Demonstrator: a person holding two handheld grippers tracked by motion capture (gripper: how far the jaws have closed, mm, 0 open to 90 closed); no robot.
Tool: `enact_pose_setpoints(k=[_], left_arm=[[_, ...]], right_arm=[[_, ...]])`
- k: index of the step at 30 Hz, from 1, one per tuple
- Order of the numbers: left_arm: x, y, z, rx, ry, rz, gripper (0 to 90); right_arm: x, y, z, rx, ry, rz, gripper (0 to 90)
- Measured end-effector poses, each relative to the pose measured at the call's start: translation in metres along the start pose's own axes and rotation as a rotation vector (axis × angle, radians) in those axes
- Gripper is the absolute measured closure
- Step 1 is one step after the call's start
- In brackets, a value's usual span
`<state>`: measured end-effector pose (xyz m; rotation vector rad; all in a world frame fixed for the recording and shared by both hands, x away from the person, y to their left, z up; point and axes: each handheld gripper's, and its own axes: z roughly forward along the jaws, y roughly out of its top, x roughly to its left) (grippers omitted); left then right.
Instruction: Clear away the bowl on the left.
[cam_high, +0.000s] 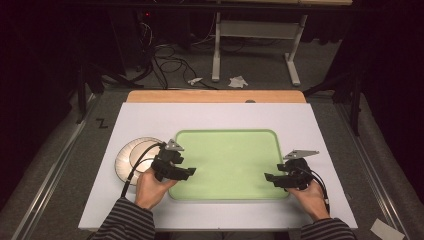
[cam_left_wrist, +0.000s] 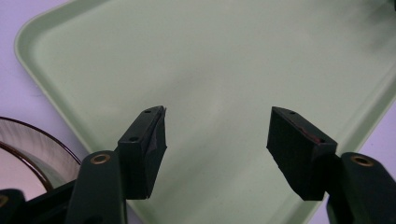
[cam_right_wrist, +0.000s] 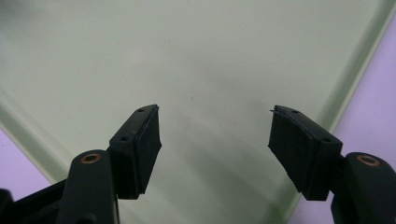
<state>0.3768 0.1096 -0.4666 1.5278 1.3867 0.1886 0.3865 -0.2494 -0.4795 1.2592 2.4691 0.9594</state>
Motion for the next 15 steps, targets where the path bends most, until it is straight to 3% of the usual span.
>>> enact_pose_setpoints(k=[8,15], left_arm=[[-0.0016,0.0015,-0.0036,-0.009,0.001,-0.002,38.1],[-0.0006,0.0057,-0.0064,-0.035,0.033,-0.022,38.1]], right_arm=[[0.0001,0.0000,-0.0007,0.002,-0.004,-0.005,34.8],[-0.0002,0.0000,0.0001,0.007,-0.004,-0.004,34.6]])
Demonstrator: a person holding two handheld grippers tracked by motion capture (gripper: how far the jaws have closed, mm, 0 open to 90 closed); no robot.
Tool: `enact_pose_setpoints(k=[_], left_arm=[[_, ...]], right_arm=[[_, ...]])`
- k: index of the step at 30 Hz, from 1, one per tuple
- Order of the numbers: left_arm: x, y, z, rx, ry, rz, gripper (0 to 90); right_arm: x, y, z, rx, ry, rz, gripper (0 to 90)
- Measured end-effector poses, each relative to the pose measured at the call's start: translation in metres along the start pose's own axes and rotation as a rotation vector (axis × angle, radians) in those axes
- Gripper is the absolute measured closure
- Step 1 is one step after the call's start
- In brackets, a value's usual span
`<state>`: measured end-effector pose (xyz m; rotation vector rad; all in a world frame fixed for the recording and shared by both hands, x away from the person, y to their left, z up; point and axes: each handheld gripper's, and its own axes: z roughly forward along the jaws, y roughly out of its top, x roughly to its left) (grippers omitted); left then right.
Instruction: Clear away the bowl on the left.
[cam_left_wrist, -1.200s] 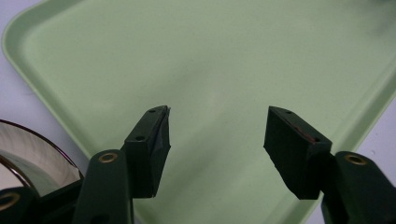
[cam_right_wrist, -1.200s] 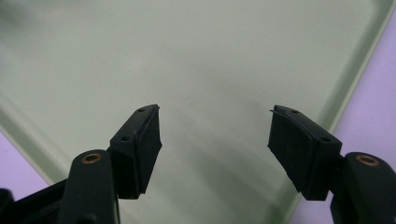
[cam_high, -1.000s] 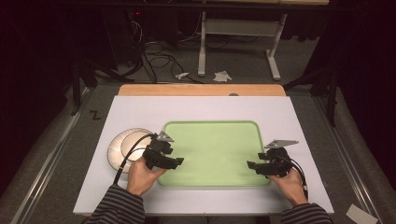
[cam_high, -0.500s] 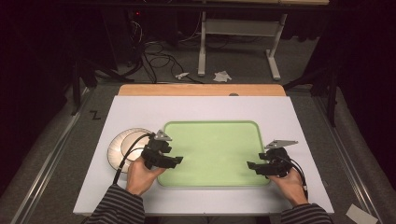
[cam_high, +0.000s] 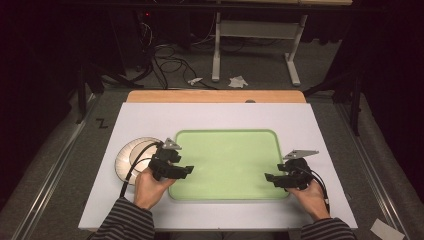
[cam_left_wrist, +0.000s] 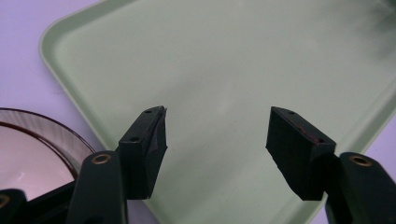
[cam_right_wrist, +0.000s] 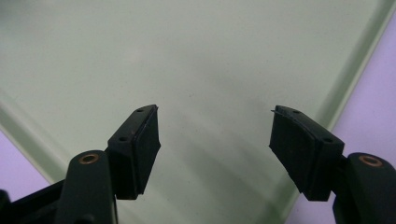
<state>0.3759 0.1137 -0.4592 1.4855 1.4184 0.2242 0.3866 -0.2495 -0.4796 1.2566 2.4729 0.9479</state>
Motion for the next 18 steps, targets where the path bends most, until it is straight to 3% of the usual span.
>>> enact_pose_setpoints(k=[13,15,18], left_arm=[[-0.001,0.009,-0.012,-0.051,-0.015,-0.016,36.6],[0.003,0.014,-0.015,-0.075,0.010,-0.001,35.4],[0.007,0.018,-0.018,-0.090,0.017,-0.015,34.9]], right_arm=[[0.000,0.000,0.001,0.011,0.001,-0.001,34.3],[0.000,0.000,0.001,0.011,0.002,0.000,34.2],[0.000,0.000,0.001,0.010,-0.002,-0.004,34.2]])
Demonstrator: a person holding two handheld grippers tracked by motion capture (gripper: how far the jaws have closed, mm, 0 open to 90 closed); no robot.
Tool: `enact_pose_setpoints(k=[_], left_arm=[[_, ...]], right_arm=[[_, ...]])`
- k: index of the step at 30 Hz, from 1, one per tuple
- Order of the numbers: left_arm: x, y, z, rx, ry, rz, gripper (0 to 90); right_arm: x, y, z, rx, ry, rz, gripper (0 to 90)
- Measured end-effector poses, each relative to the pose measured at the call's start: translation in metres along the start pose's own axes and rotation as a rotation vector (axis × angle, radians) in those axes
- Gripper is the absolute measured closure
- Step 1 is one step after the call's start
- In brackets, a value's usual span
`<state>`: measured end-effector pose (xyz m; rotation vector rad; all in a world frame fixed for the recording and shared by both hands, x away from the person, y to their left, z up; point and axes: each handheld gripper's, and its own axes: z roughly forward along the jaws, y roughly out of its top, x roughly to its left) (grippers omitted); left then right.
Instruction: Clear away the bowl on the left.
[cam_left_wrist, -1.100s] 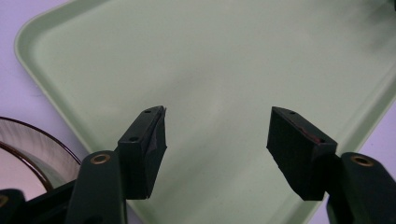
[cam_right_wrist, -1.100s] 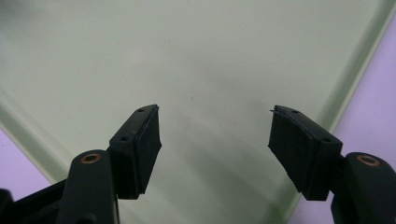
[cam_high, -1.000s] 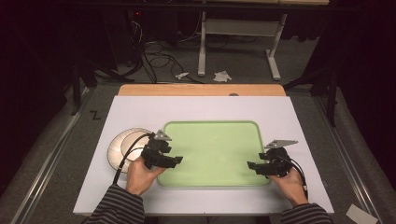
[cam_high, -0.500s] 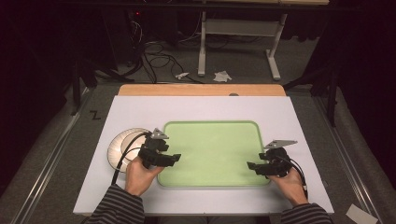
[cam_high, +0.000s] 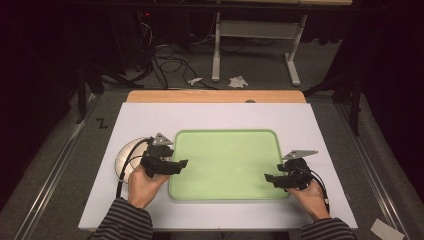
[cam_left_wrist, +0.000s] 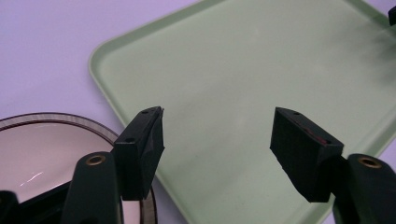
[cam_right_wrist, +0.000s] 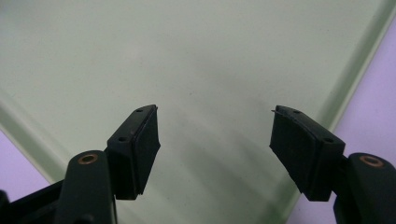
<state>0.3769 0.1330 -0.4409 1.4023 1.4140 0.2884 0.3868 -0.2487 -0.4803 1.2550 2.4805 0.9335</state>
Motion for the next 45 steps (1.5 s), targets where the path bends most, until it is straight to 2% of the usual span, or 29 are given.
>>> enact_pose_setpoints(k=[7,16,17,21,26,34,41,45], left_arm=[[0.005,0.006,-0.003,-0.015,0.001,-0.018,34.4],[0.014,0.014,-0.009,-0.045,0.031,-0.027,34.6],[0.016,0.016,-0.010,-0.050,0.037,-0.039,35.0],[0.024,0.019,-0.011,-0.057,0.065,-0.039,35.9],[0.032,0.023,-0.014,-0.071,0.082,-0.062,35.9],[0.042,0.026,-0.015,-0.066,0.103,-0.083,34.5],[0.055,0.030,-0.017,-0.070,0.146,-0.104,33.4],[0.058,0.032,-0.018,-0.082,0.156,-0.118,33.0]], right_arm=[[0.000,0.000,0.000,-0.001,0.002,0.001,34.1],[0.001,0.000,0.000,0.000,0.002,0.001,34.0],[0.000,0.000,0.000,0.001,0.002,0.001,34.0],[0.000,0.000,0.001,0.005,0.006,-0.004,33.9],[0.001,0.000,0.001,0.006,0.007,0.000,33.9],[0.000,0.000,0.001,0.007,0.006,-0.002,33.6],[0.001,0.000,0.001,0.006,0.000,-0.009,34.0],[0.001,0.000,0.000,-0.002,-0.003,-0.008,34.3]])
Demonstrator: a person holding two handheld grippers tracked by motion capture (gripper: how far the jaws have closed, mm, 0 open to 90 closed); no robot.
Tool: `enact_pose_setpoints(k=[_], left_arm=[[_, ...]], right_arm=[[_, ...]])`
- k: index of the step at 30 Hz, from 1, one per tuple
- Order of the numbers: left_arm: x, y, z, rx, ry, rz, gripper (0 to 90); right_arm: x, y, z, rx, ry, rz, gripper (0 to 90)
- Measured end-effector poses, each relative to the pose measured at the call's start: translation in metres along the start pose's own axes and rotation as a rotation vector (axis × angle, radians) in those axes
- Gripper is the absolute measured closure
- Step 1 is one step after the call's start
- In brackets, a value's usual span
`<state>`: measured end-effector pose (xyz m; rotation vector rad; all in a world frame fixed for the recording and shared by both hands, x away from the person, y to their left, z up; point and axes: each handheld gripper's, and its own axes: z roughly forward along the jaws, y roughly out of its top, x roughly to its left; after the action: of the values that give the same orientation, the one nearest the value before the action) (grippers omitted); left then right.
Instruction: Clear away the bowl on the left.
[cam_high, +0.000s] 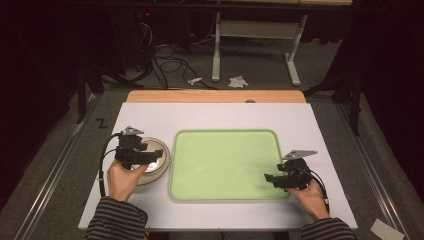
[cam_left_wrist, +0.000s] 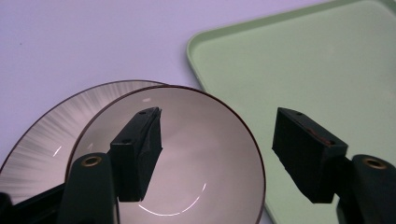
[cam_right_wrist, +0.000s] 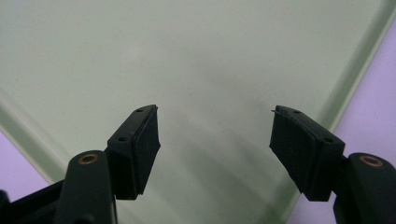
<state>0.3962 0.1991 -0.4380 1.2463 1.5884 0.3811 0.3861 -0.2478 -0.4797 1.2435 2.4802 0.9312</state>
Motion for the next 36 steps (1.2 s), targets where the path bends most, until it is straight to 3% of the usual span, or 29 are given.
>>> enact_pose_setpoints(k=[11,28,36], left_arm=[[0.018,0.007,0.001,-0.019,0.062,-0.005,31.1],[0.045,0.013,0.007,-0.004,0.140,-0.053,29.8],[0.052,0.012,0.010,0.008,0.153,-0.072,30.1]], right_arm=[[0.001,0.000,0.001,0.006,0.005,-0.007,34.1],[0.000,0.000,0.002,0.007,0.002,-0.012,33.9],[0.000,-0.001,0.002,0.011,0.004,-0.010,33.7]])
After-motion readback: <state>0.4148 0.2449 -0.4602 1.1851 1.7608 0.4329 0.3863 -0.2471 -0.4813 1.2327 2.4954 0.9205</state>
